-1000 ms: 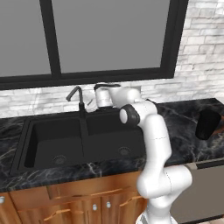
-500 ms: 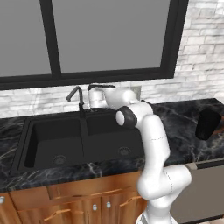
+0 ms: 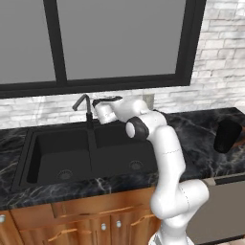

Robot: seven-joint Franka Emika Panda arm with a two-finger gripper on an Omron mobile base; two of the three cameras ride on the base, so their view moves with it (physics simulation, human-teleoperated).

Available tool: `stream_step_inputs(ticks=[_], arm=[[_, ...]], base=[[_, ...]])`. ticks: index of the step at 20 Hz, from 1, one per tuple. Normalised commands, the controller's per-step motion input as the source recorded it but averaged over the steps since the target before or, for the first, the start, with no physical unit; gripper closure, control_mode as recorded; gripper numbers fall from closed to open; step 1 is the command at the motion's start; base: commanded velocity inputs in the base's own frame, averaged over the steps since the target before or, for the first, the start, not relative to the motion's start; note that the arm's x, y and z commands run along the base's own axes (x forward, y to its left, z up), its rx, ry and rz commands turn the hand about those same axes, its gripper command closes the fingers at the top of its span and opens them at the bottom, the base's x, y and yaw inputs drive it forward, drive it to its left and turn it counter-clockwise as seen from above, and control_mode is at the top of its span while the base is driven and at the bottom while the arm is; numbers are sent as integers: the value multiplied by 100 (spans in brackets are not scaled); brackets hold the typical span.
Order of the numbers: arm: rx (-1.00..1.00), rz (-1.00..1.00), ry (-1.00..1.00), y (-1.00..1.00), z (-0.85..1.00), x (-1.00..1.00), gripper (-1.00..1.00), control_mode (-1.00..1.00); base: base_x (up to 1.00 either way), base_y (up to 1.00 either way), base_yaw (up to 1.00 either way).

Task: Turn on the sink faucet and place the jug under the water for a few seconds to fill it up.

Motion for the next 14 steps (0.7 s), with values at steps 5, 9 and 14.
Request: stream_step_inputs(ticks=[5, 9, 14], arm=[[23, -21, 20, -92, -17, 5, 100, -100], [27, -18, 22, -87, -17, 0, 100, -100], [29, -15, 18, -89, -23, 0, 100, -100]], base=[[0, 0, 0], [0, 0, 0], [0, 0, 0]])
